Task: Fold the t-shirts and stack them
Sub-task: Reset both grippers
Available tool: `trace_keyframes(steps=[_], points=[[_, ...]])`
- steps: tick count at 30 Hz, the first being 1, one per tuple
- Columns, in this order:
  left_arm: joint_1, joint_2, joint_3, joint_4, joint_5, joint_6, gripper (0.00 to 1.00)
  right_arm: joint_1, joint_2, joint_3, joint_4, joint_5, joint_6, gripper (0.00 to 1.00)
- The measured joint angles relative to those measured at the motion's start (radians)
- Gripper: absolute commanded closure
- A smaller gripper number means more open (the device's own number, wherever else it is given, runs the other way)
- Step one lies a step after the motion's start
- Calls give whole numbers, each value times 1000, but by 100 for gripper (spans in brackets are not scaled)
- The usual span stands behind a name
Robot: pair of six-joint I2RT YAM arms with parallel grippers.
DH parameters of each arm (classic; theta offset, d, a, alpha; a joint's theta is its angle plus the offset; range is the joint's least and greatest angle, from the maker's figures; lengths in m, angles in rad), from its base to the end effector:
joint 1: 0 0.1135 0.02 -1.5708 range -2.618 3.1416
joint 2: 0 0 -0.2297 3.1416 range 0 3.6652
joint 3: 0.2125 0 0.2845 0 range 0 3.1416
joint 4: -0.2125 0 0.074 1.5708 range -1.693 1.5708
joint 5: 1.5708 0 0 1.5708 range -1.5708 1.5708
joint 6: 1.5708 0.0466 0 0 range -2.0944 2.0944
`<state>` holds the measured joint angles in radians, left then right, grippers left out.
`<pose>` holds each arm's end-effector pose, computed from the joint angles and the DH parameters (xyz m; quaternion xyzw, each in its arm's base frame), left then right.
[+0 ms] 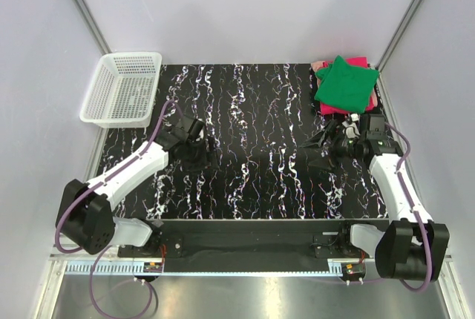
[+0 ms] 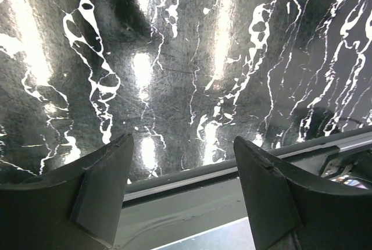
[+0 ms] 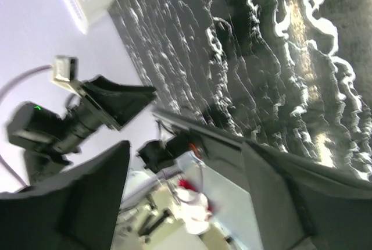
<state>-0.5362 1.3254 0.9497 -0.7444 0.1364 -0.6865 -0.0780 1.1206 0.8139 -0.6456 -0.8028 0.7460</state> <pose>0.2523 -0.1573 0.1819 -0.0578 0.9708 -0.1823 0.1444 0.2668 0.0128 0.2069 0.2422 0.8511 0.4434 0.1427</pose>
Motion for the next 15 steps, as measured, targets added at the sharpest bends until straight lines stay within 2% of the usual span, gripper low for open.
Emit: trace_keyframes(steps=[3,6,7,8,10,11,15], points=[[-2,0,17,-24,-32,23,25,1,3,64,-102,59,-133,12],[-5,-27,59,-54,-137,63,22,3,3,172,-162,211,-270,8],[-3,-51,70,-58,-187,77,20,3,3,202,-167,252,-296,2],[2,-87,80,-63,-246,91,14,3,2,235,-166,313,-321,0],[17,-172,98,-63,-355,112,7,3,-5,277,-131,420,-354,0],[30,-222,106,-51,-419,120,1,3,-11,282,-100,465,-367,0],[103,-369,84,74,-668,177,1,2,-2,270,30,632,-443,0]])
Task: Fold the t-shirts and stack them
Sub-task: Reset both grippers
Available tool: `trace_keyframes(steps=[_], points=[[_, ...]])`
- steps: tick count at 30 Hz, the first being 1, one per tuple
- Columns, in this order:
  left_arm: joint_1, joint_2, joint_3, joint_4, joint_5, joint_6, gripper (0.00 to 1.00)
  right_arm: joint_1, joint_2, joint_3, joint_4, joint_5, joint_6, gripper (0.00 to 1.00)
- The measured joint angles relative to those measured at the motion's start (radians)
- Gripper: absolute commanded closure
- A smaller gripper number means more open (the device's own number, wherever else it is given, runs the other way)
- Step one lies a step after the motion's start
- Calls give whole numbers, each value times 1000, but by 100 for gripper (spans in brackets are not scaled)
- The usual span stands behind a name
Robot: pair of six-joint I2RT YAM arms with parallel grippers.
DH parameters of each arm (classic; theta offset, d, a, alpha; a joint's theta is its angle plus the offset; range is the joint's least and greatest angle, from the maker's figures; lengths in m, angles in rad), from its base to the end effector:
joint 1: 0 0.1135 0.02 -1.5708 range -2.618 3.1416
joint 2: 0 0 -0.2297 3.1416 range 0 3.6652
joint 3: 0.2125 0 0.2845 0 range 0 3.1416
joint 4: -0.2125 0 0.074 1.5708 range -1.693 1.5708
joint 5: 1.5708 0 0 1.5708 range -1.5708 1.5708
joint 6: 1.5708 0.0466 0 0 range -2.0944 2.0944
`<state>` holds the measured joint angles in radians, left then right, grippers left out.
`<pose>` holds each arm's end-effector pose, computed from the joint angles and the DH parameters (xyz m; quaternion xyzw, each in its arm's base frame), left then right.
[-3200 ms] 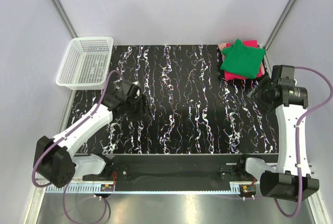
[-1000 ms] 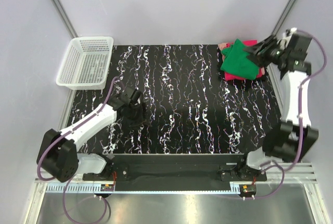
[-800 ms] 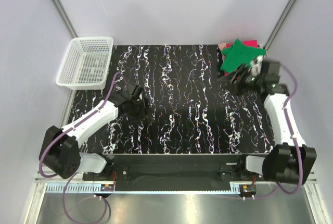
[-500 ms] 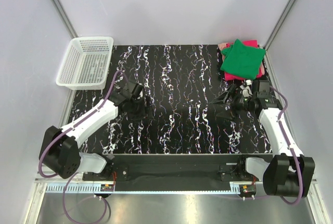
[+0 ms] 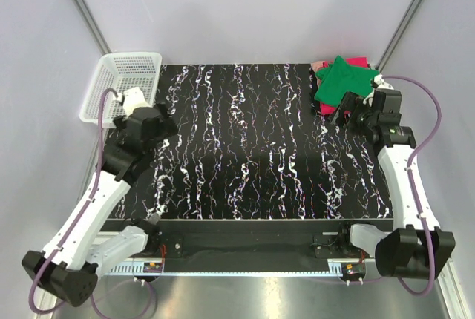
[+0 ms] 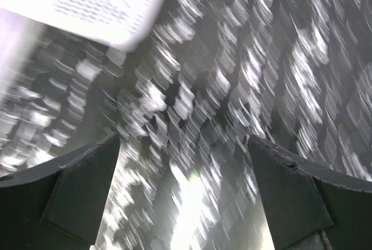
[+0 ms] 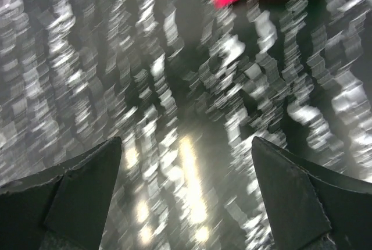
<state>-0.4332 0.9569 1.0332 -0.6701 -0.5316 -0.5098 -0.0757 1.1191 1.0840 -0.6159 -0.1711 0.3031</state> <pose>0.2414 -0.0856 0.3184 -0.1558 0.8467 0.0010 0.5088 0.2949 -0.0144 0.2977 0.1309 0.8840 0.1262 0.4307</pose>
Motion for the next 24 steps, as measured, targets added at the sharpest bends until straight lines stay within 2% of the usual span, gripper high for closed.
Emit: trace_keyframes(steps=[3,8,12,18,24], points=[[79,-10,-67,103,-97,59,1,-2,53,-9,71,106,-57,0],[166,76,-79,84,-96,96,1,-10,92,-11,101,124,-69,0],[167,83,-59,53,-78,116,1,-10,79,-11,128,86,-53,0],[167,153,82,-66,-13,82,1,-10,81,-11,140,10,6,0],[167,155,86,-126,10,75,1,-10,109,3,148,-35,31,0]])
